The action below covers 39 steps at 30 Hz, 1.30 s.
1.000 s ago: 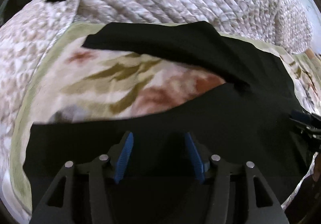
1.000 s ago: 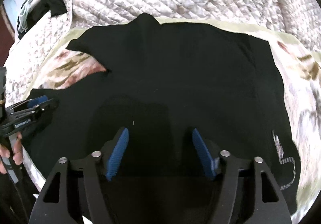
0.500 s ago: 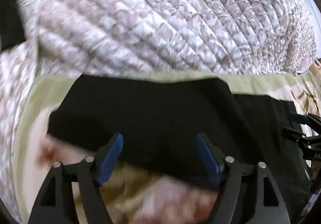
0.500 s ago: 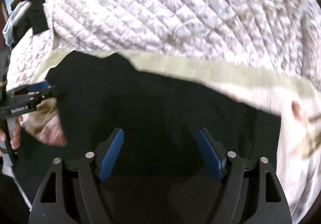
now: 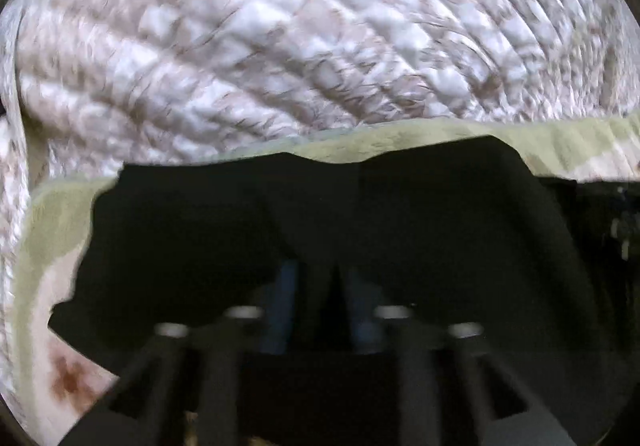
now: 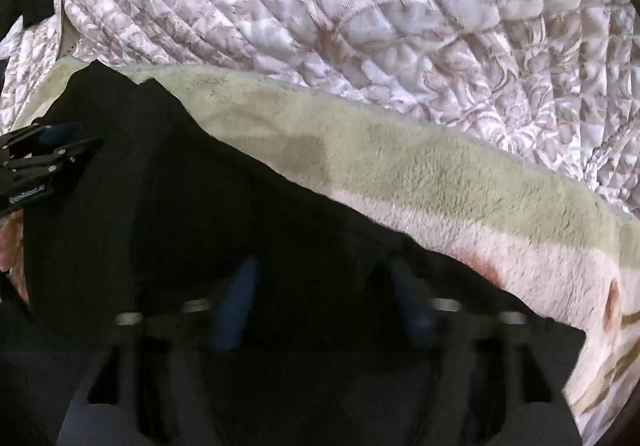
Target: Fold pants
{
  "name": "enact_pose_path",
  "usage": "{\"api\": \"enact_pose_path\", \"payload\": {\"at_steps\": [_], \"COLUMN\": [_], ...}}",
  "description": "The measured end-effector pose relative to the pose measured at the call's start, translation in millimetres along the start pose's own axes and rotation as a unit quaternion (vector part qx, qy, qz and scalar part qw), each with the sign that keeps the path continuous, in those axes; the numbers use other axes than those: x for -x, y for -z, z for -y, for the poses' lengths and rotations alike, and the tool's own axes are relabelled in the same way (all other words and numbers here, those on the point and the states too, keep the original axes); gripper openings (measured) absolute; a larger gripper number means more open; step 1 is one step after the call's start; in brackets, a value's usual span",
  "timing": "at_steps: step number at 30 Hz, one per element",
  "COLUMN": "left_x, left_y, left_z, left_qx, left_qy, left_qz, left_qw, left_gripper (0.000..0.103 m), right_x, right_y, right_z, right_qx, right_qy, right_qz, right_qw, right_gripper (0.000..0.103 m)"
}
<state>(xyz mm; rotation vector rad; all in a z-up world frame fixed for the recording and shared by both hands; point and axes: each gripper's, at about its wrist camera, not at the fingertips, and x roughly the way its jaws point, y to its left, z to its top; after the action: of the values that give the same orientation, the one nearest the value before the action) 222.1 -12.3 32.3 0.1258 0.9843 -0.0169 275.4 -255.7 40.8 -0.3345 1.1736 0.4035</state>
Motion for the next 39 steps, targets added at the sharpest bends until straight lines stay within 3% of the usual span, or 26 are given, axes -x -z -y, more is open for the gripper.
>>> {"api": "enact_pose_path", "payload": {"at_steps": [1,2,7,9,12,15,20,24,25,27,28,29,30,31,34,39], "left_x": [2.4,5.4,49.9,76.1,117.9,155.7,169.8,167.0,172.1,180.5,183.6,184.9,184.3,179.7,152.8,93.9], "left_y": [1.1,2.7,18.8,29.0,54.6,95.3,184.7,230.6,232.9,225.3,216.6,204.5,190.0,173.9,137.5,102.6], "left_z": [4.8,5.5,-9.2,-15.0,-21.9,-28.6,-18.9,-12.2,-15.5,-22.0,-26.8,-33.0,-39.7,-47.4,-63.8,-67.2], "left_qx": [-0.009,-0.007,0.036,0.045,0.06,0.069,0.078,0.087,0.095,0.107,0.115,0.124,0.133,0.141,0.154,0.152], "left_qy": [-0.012,-0.015,0.005,0.019,0.042,0.065,0.098,0.112,0.113,0.109,0.109,0.103,0.096,0.09,0.045,0.046], "left_qz": [0.001,0.005,0.049,0.068,0.096,0.113,0.057,0.006,0.012,0.029,0.042,0.055,0.069,0.08,0.082,0.039], "left_qw": [0.9999,0.9999,0.9981,0.9965,0.9927,0.9891,0.9905,0.9899,0.989,0.9878,0.9865,0.9853,0.984,0.9827,0.9836,0.9866], "left_gripper": [0.004,0.004,0.004,0.004,0.004,0.004,0.004,0.005,0.005,0.012,0.019,0.037,0.053,0.058,0.06,0.06], "right_x": [4.2,6.6,57.7,83.9,130.3,165.4,191.5,176.2,175.5,183.5,187.3,189.4,189.4,188.2,178.0,149.0], "right_y": [0.0,0.0,12.3,20.5,50.4,93.8,199.2,248.5,250.3,243.8,239.2,230.2,220.1,208.1,171.0,111.7], "right_z": [-1.7,-3.4,-14.1,-15.6,-29.1,-42.5,-66.4,-72.8,-71.4,-65.4,-63.4,-60.2,-57.6,-55.2,-45.3,-21.2], "right_qx": [0.002,0.001,0.001,-0.002,0.002,-0.013,-0.063,-0.122,-0.135,-0.145,-0.146,-0.149,-0.154,-0.157,-0.167,-0.189], "right_qy": [0.014,0.012,0.023,0.008,-0.005,-0.036,-0.073,-0.1,-0.111,-0.117,-0.111,-0.101,-0.096,-0.098,-0.099,-0.1], "right_qz": [0.002,0.002,0.066,0.09,0.126,0.139,0.109,0.056,0.051,0.082,0.093,0.102,0.108,0.113,0.123,0.117], "right_qw": [1.0,1.0,0.998,0.996,0.992,0.99,0.989,0.986,0.983,0.979,0.979,0.978,0.977,0.976,0.973,0.97], "right_gripper": [0.018,0.015,0.013,0.012,0.004,0.003,0.003,0.003,0.005,0.026,0.045,0.056,0.056,0.056,0.056,0.056]}}
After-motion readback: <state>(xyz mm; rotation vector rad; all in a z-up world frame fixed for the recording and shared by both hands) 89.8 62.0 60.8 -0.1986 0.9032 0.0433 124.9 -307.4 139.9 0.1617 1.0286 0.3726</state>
